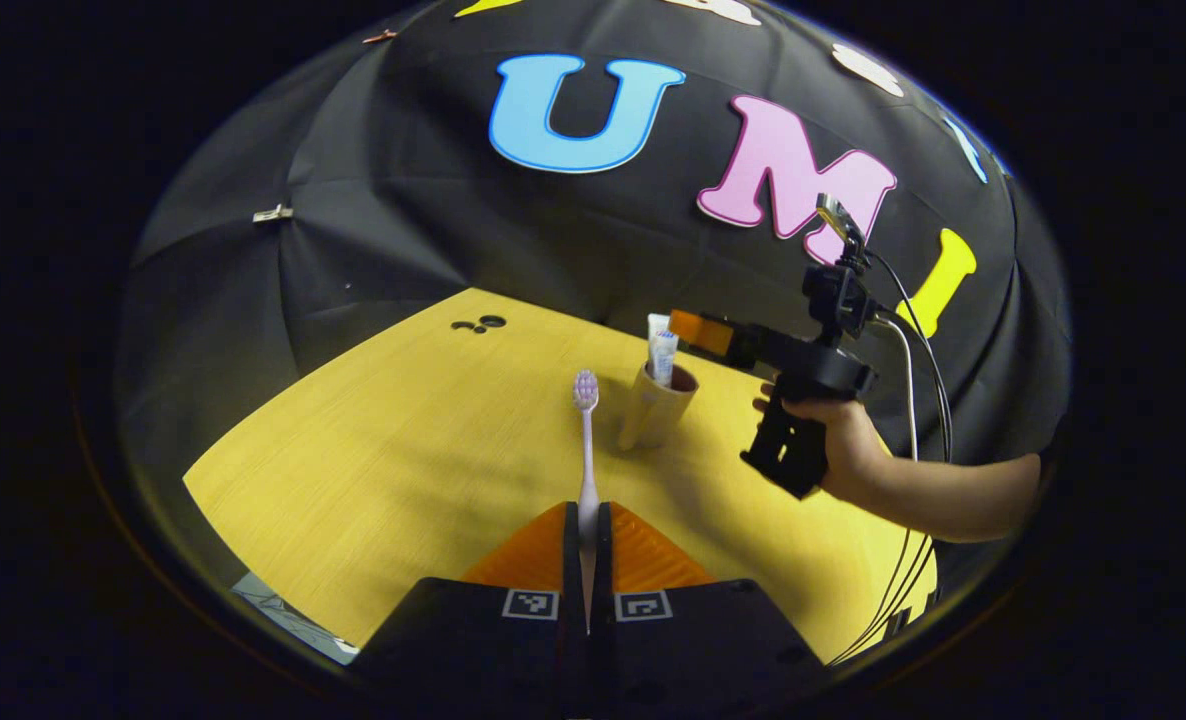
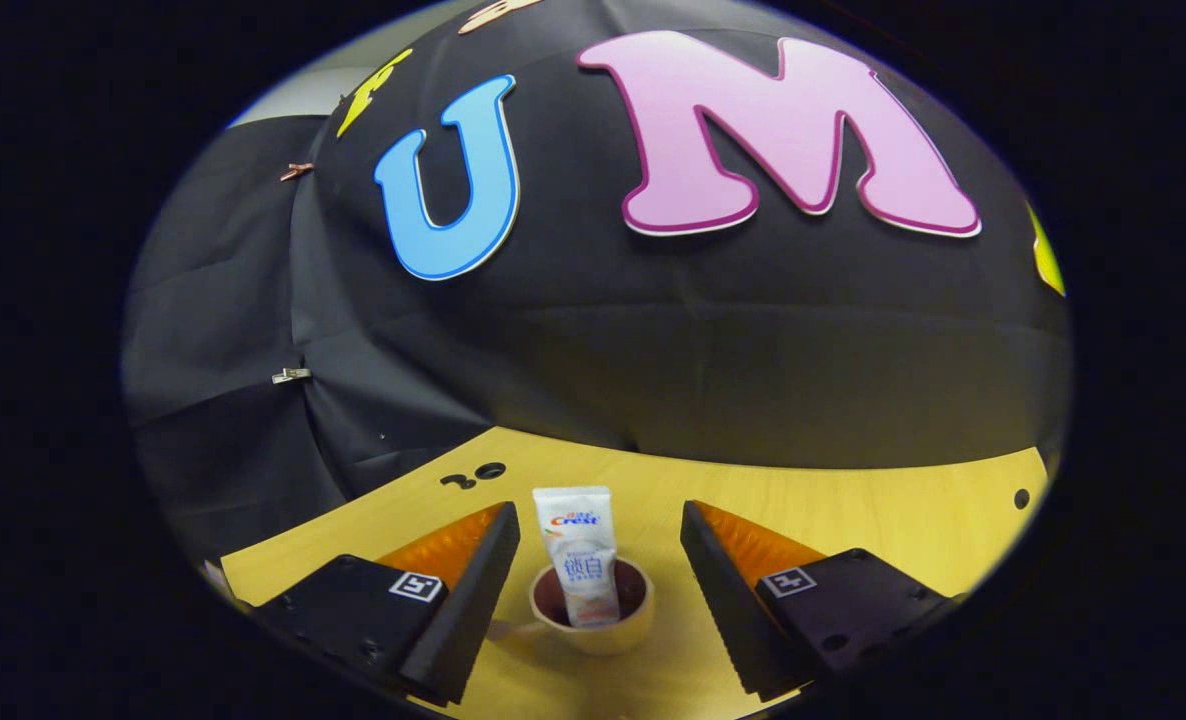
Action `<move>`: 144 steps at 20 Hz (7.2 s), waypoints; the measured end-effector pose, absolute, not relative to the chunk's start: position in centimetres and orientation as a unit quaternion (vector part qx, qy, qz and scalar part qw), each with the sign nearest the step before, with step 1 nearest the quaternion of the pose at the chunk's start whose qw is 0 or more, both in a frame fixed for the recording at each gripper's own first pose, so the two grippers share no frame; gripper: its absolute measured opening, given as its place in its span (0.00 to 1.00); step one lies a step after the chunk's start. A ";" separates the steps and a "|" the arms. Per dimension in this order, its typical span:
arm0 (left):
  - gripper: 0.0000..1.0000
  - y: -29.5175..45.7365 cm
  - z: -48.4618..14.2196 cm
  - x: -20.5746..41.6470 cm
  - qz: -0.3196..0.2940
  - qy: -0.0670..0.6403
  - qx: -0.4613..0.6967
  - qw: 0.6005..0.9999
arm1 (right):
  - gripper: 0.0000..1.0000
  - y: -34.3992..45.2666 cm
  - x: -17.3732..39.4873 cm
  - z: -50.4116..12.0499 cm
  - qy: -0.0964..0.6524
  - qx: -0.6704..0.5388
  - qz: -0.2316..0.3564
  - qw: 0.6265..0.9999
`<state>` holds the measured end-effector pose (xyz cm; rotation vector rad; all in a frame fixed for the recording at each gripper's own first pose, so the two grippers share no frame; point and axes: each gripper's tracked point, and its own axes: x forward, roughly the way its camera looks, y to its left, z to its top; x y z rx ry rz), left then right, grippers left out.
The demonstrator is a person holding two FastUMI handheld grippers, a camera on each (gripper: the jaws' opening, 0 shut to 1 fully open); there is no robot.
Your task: Put the toothbrush and toothpaste on the desktop into the cup, then pick up the cup and place it on the coaster on the desktop.
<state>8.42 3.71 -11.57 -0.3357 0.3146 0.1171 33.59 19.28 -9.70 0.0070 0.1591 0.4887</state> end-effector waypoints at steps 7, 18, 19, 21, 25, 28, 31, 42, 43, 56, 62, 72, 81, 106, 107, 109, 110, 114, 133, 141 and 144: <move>0.06 1.7 -4.8 16.1 0.005 0.079 -0.164 0.983 | 0.98 11.0 31.1 -9.8 0.104 0.003 0.190 0.976; 0.06 -0.4 1.5 30.8 -0.078 -0.026 -0.109 0.991 | 0.98 -5.9 26.3 -10.5 0.128 0.019 0.057 0.990; 0.06 -0.6 1.4 31.9 -0.084 -0.032 -0.111 0.990 | 0.99 -7.0 25.7 -10.7 0.129 0.019 0.047 0.990; 0.06 -0.5 0.6 34.1 -0.083 -0.038 -0.109 0.990 | 0.98 -9.3 24.5 -11.1 0.138 0.021 0.031 0.990; 0.08 -0.5 -2.0 36.9 -0.077 -0.038 -0.120 0.989 | 0.99 -12.4 23.0 -12.0 0.149 0.013 0.005 0.989; 0.10 -0.8 -3.6 37.6 -0.080 -0.043 -0.108 0.990 | 0.98 -14.4 22.0 -12.7 0.159 0.008 -0.014 0.987; 0.12 -0.9 -5.2 37.9 -0.081 -0.031 -0.096 0.992 | 0.99 -15.5 21.7 -13.6 0.168 0.011 -0.030 0.985; 0.98 -1.2 -7.1 32.6 -0.097 0.043 -0.070 0.992 | 0.98 -15.1 21.2 -14.2 0.176 0.026 -0.031 0.984; 0.98 -1.0 -7.2 32.0 -0.098 0.054 -0.066 0.992 | 0.98 -15.1 21.2 -14.1 0.176 0.028 -0.031 0.984; 0.98 2.7 -12.0 28.7 -0.088 0.291 0.031 0.952 | 0.98 -16.1 20.3 -13.9 0.168 0.079 -0.042 0.982; 0.98 2.1 -15.5 29.6 -0.095 0.395 0.031 0.913 | 0.98 -18.3 18.4 -16.1 0.186 0.097 -0.064 0.976; 0.68 2.2 -18.5 31.7 -0.091 0.466 0.078 0.877 | 0.98 -23.2 16.8 -18.5 0.205 0.124 -0.115 0.964; 0.28 1.8 -18.5 31.3 -0.073 0.484 0.064 0.869 | 0.99 -22.2 16.9 -18.9 0.212 0.124 -0.100 0.964; 0.19 -15.4 -13.7 32.0 -0.203 0.417 0.137 0.875 | 0.99 -28.0 9.7 -16.1 0.170 0.124 -0.157 0.965; 0.19 -16.5 -13.9 32.1 -0.210 0.417 0.140 0.873 | 0.98 -28.5 9.3 -16.3 0.169 0.125 -0.162 0.964; 0.19 -18.5 -14.2 32.3 -0.221 0.415 0.143 0.871 | 0.99 -29.2 8.2 -16.4 0.169 0.131 -0.171 0.962; 0.19 -19.4 -14.5 32.5 -0.224 0.415 0.147 0.869 | 0.99 -29.5 7.8 -16.5 0.170 0.136 -0.175 0.960; 0.19 -21.3 -15.9 32.5 -0.230 0.426 0.153 0.861 | 0.99 -30.3 6.4 -17.1 0.173 0.144 -0.189 0.956; 0.98 -19.0 -5.5 28.3 -0.194 0.264 0.105 0.939 | 0.99 -27.5 5.7 -11.4 0.119 0.103 -0.170 0.973; 0.99 -8.1 4.6 16.0 -0.082 0.087 0.024 0.992 | 0.98 -20.5 2.5 -2.9 0.050 0.054 -0.132 0.989; 0.99 -4.0 5.7 9.7 -0.052 0.042 -0.012 0.998 | 0.98 -15.5 0.1 -0.3 0.033 0.049 -0.103 0.993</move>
